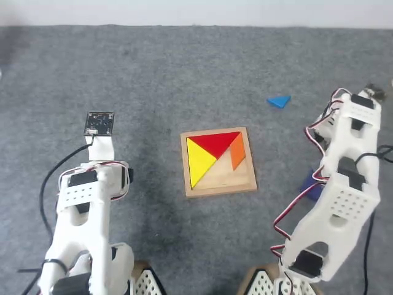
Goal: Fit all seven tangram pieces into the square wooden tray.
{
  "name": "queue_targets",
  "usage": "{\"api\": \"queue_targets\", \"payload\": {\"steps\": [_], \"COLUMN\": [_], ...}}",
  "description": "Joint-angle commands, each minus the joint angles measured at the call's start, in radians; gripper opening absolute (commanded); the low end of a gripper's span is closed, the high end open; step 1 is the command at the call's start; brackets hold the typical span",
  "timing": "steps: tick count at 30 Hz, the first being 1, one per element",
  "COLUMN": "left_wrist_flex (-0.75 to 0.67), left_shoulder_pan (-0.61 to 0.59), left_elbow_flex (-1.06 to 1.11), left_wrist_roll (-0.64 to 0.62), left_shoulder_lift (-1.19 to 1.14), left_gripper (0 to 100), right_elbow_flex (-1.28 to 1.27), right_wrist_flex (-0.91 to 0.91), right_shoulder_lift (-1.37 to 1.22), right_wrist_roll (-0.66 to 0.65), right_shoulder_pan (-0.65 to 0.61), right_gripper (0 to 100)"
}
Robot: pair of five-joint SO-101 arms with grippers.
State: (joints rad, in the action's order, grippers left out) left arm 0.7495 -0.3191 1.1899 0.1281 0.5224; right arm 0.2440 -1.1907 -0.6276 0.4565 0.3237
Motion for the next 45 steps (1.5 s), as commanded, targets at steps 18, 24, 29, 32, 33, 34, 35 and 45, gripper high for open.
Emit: {"api": "queue_targets", "payload": {"steps": [18, 24, 29, 32, 33, 34, 35, 45], "left_wrist_flex": [-0.015, -0.015, -0.014, -0.014, -0.014, -0.014, -0.014, -0.012], "left_shoulder_pan": [0.009, 0.009, 0.009, 0.009, 0.009, 0.009, 0.009, 0.009], "left_elbow_flex": [-0.004, -0.004, -0.004, -0.004, -0.004, -0.004, -0.004, -0.004], "left_wrist_roll": [0.009, 0.009, 0.009, 0.009, 0.009, 0.009, 0.009, 0.009], "left_shoulder_lift": [0.026, 0.026, 0.026, 0.026, 0.026, 0.026, 0.026, 0.026], "left_gripper": [20, 20, 20, 20, 20, 20, 20, 20], "right_elbow_flex": [0.095, 0.097, 0.097, 0.097, 0.097, 0.097, 0.097, 0.097], "right_wrist_flex": [0.194, 0.194, 0.16, 0.067, 0.036, 0.008, -0.019, -0.188], "right_shoulder_lift": [-0.038, -0.041, -0.041, -0.041, -0.041, -0.041, -0.039, -0.028], "right_wrist_roll": [0.204, 0.193, 0.094, 0.034, 0.015, 0.008, 0.005, -0.19], "right_shoulder_pan": [0.022, 0.036, 0.05, 0.053, 0.053, 0.056, 0.059, 0.148], "right_gripper": [24.8, 24.9, 24.9, 24.9, 24.7, 24.6, 24.6, 10.1]}}
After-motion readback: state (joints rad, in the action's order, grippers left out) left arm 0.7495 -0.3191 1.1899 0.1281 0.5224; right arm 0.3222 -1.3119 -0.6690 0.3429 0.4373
